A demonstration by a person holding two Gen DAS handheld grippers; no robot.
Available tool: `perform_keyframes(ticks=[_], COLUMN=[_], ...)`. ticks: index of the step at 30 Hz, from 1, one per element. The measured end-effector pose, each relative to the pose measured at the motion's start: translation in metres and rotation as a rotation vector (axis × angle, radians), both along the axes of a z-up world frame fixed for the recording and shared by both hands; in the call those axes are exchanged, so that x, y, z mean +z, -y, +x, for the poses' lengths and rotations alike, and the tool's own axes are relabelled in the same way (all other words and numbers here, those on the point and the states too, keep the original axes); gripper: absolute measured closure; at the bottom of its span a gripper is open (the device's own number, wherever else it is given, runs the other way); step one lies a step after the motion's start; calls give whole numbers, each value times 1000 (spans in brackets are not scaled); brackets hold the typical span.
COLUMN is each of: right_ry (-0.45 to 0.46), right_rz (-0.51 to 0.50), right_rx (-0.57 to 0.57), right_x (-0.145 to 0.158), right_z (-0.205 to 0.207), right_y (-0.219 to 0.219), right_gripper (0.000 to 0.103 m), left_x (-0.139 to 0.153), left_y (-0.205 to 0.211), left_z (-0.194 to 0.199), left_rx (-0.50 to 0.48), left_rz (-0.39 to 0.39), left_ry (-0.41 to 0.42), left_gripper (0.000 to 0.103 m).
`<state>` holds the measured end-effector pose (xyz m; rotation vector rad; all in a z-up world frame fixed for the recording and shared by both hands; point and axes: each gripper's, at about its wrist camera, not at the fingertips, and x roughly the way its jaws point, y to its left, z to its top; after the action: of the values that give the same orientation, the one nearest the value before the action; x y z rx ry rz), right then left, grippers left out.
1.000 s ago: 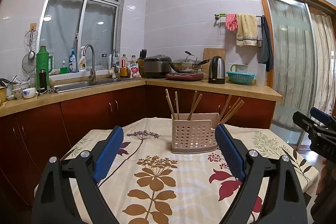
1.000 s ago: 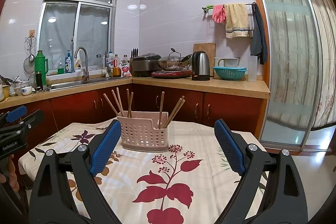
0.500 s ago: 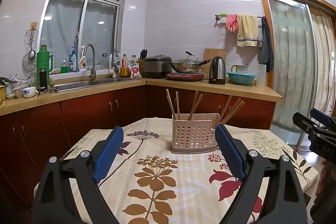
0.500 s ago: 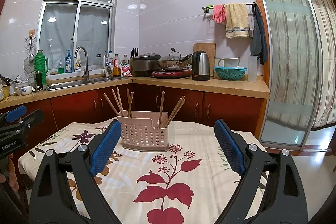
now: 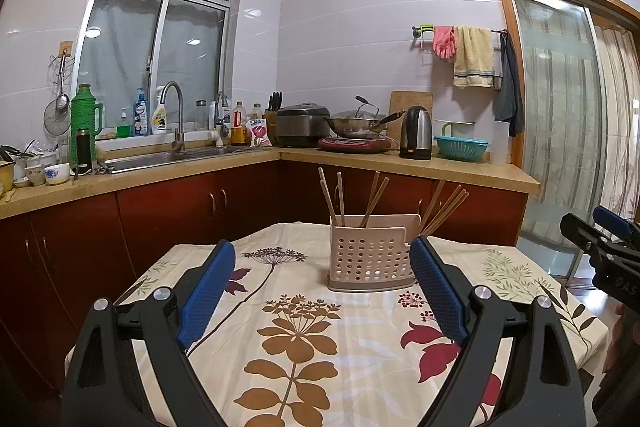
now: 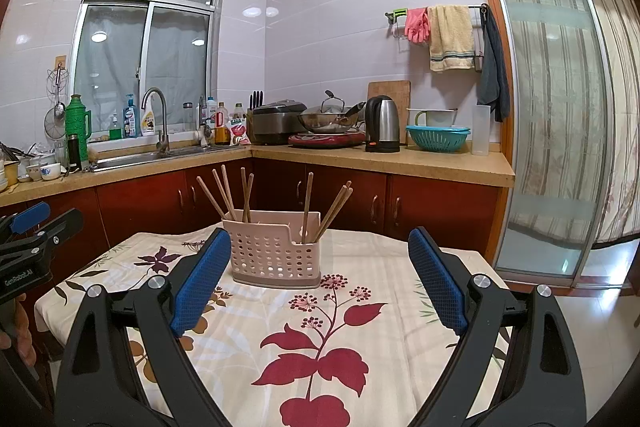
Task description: Organize utensils
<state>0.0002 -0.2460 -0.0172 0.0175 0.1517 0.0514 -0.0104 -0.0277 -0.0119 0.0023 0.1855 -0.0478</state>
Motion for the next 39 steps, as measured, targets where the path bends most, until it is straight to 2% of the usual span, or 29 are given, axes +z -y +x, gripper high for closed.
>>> perform_keyframes(ticks=[16, 26, 30, 34, 39], right_ry=[-1, -10, -13, -17, -29], right_rz=[-1, -3, -3, -2, 2], right_rx=[0, 2, 2, 1, -1], right_x=[0, -7, -9, -11, -15], right_z=[0, -1, 1, 2, 6], right_y=[0, -3, -3, -3, 1], right_gripper=[15, 15, 15, 15, 15], left_x=[-2, -4, -5, -2, -2], left_y=[-3, -3, 0, 1, -3], left_z=[5, 9, 11, 9, 15], left_rx=[12, 26, 21, 25, 17], left_rz=[-13, -38, -7, 15, 0], left_ry=[-10, -24, -27, 9, 3], left_gripper=[15, 8, 7, 7, 7])
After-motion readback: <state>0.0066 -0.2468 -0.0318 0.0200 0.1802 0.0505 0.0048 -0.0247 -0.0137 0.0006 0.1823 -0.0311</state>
